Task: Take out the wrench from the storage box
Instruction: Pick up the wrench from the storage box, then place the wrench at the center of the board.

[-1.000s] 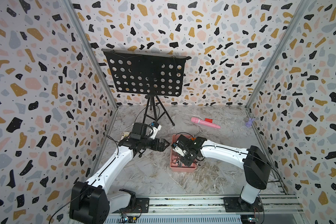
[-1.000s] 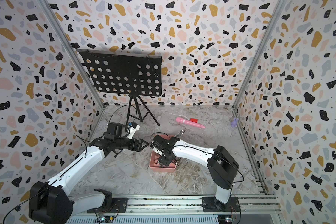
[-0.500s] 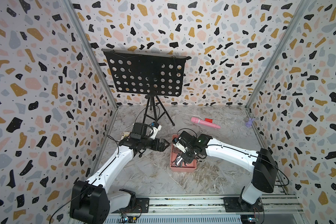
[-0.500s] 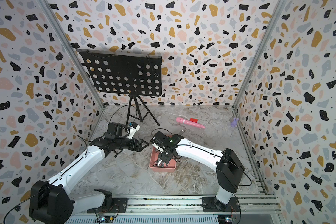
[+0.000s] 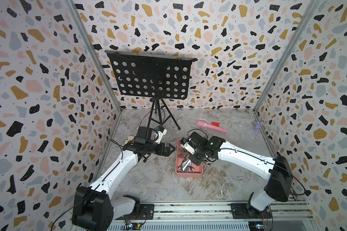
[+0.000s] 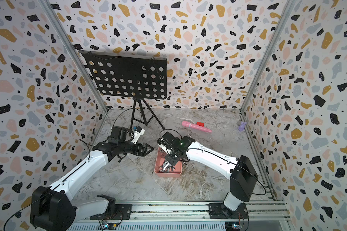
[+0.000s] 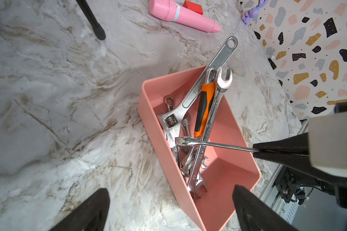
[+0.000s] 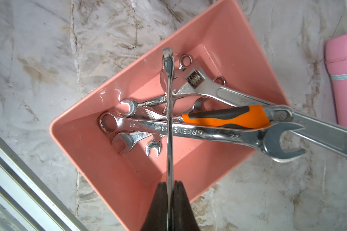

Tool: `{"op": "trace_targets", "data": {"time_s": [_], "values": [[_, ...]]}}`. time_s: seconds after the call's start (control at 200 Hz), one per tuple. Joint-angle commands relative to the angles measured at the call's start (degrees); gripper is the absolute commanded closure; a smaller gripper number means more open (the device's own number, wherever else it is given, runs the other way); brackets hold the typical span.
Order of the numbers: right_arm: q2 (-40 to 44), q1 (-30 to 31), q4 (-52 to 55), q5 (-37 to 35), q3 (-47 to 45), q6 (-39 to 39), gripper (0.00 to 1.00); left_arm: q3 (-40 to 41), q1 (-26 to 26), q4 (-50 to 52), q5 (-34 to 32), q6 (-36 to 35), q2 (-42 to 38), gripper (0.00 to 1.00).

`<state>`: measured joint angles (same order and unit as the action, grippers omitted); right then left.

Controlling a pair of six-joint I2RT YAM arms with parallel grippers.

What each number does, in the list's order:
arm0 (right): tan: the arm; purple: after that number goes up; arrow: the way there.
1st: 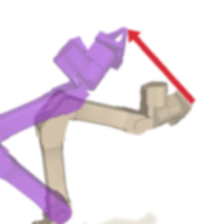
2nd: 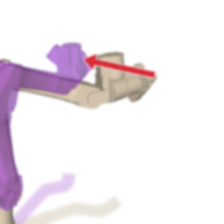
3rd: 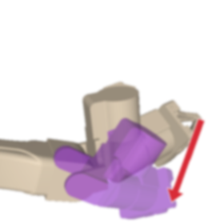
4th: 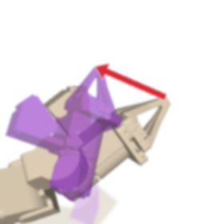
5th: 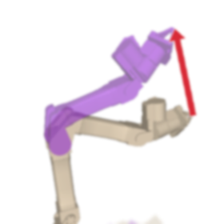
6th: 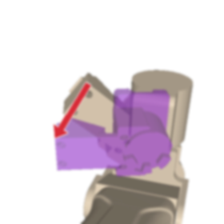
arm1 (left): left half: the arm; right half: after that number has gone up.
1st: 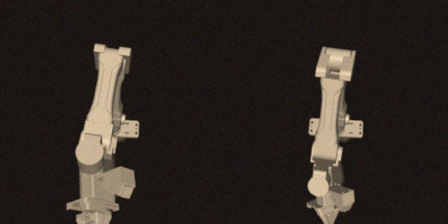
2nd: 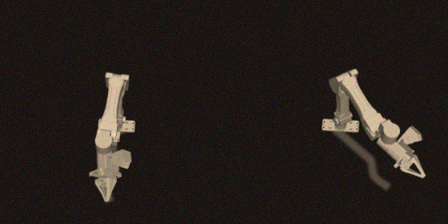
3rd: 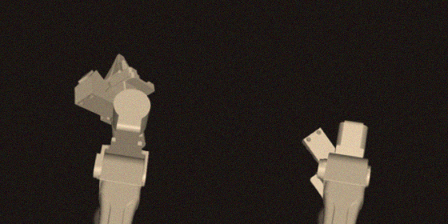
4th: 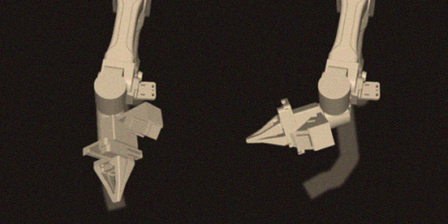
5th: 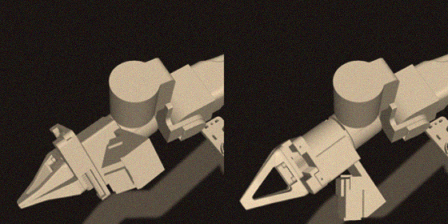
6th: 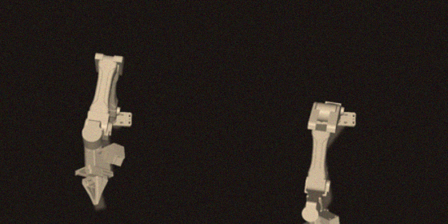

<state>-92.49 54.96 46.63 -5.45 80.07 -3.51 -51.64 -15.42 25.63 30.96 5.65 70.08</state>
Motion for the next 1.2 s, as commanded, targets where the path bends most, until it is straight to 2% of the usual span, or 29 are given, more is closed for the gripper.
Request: {"op": "trace_targets", "data": {"time_s": [0.0, 0.245, 0.451, 0.646, 0.811, 1.096, 1.196], "values": [[4.3, -0.8, 2.3, -1.3, 3.2, -0.7, 1.0, -1.6, 0.4, -0.7, 0.2, -0.6, 0.1, 0.0], [14.3, -6.8, 2.5, -1.4, -3.8, -4.4, 1.0, -2.6, 0.1, -2.0, 3.3, 3.5, 0.5, 0.0], [25.3, -15.6, 0.3, 0.0, -14.8, -8.7, 1.0, -2.6, -1.3, -3.5, 3.5, 5.4, -0.7, 0.0], [30.9, -22.7, -6.4, 2.3, -25.3, -14.4, 1.0, -2.7, -1.5, -3.7, 3.5, 5.6, -0.1, 0.0], [30.0, -25.1, -18.5, 5.1, -34.0, -21.9, 1.0, -2.6, -1.5, -3.7, 3.2, 5.2, -0.1, 0.0], [22.7, -25.9, -36.4, 6.5, -41.3, -28.7, 1.0, -1.5, -1.5, -3.6, 2.6, 4.7, 0.1, 0.0], [20.3, -25.9, -39.1, 6.0, -42.4, -29.4, 1.0, -1.1, -1.5, -3.6, 2.4, 4.6, 0.1, 0.0]]}}
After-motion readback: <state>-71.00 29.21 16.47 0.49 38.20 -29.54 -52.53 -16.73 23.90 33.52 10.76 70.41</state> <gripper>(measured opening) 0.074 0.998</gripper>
